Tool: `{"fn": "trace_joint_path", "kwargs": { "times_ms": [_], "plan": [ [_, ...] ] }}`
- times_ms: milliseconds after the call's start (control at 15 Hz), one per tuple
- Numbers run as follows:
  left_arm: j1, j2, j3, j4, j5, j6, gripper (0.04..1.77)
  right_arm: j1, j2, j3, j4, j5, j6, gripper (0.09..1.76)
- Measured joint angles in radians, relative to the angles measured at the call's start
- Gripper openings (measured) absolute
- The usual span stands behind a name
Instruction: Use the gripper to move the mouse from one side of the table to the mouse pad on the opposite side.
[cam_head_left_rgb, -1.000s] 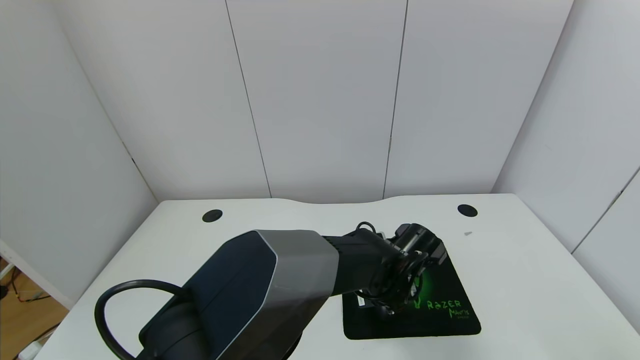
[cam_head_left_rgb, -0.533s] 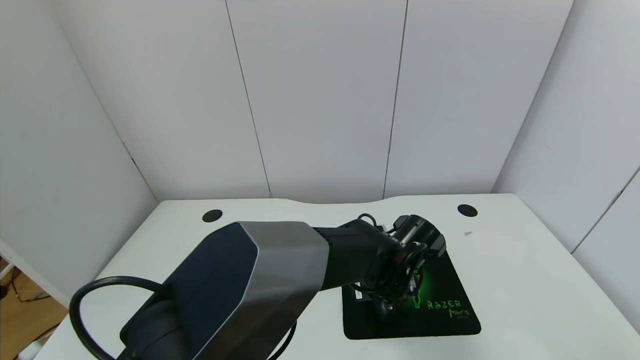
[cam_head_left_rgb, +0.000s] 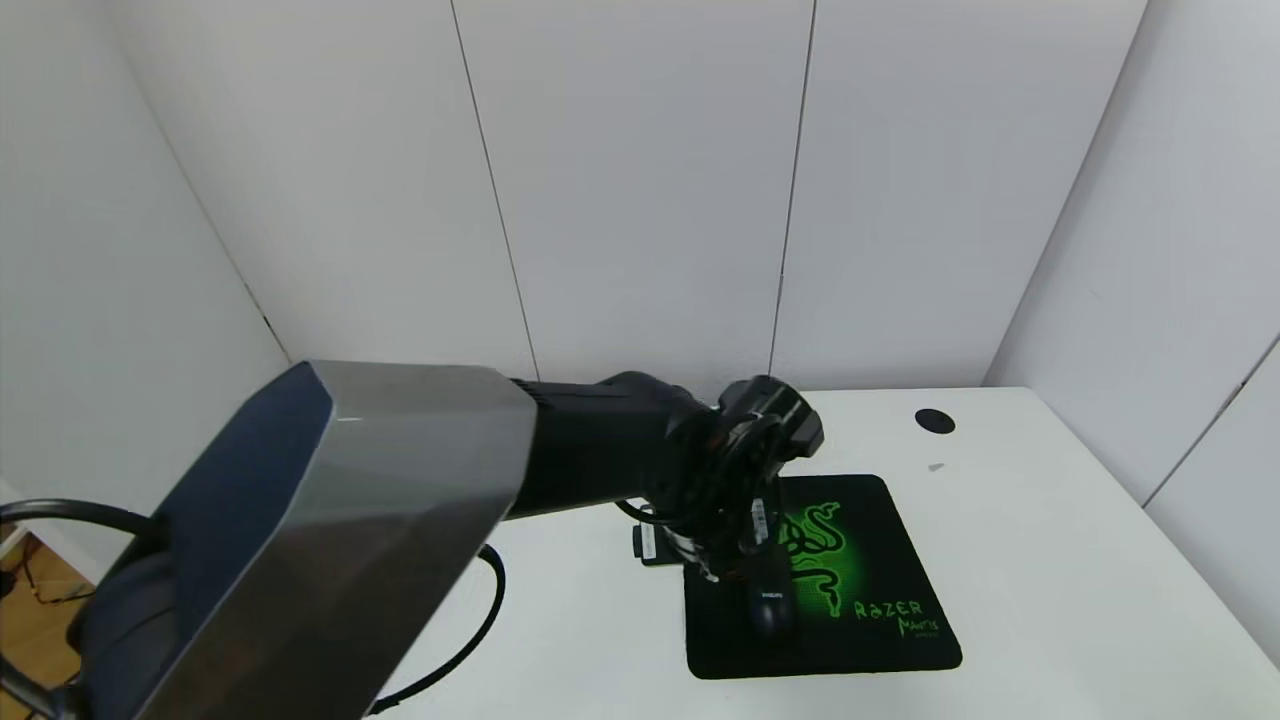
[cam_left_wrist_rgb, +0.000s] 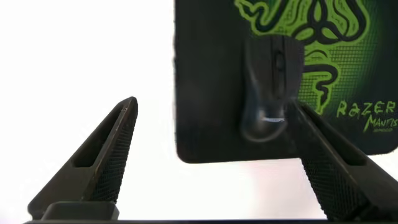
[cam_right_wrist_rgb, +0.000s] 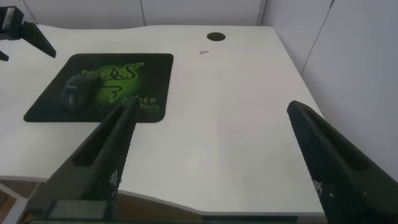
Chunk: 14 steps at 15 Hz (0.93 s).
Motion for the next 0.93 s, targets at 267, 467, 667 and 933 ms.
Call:
{"fn": "trace_joint_path", "kwargs": {
  "times_ms": [267,467,667,933],
  "plan": [
    [0.08,-0.112,0.18,-0.132,-0.001,0.069,1.69,0.0,0.0,0.0,0.0,0.0,0.0,1.71],
    [0.149,-0.208,0.383,-0.293,-0.005,0.154,1.7,0.0,0.0,0.0,0.0,0.0,0.0,1.71],
    [0.231,-0.326,0.599,-0.461,-0.007,0.256,1.7,0.0,0.0,0.0,0.0,0.0,0.0,1.71],
    [0.325,-0.461,0.806,-0.6,-0.018,0.336,1.7,0.0,0.0,0.0,0.0,0.0,0.0,1.71]
  ]
}}
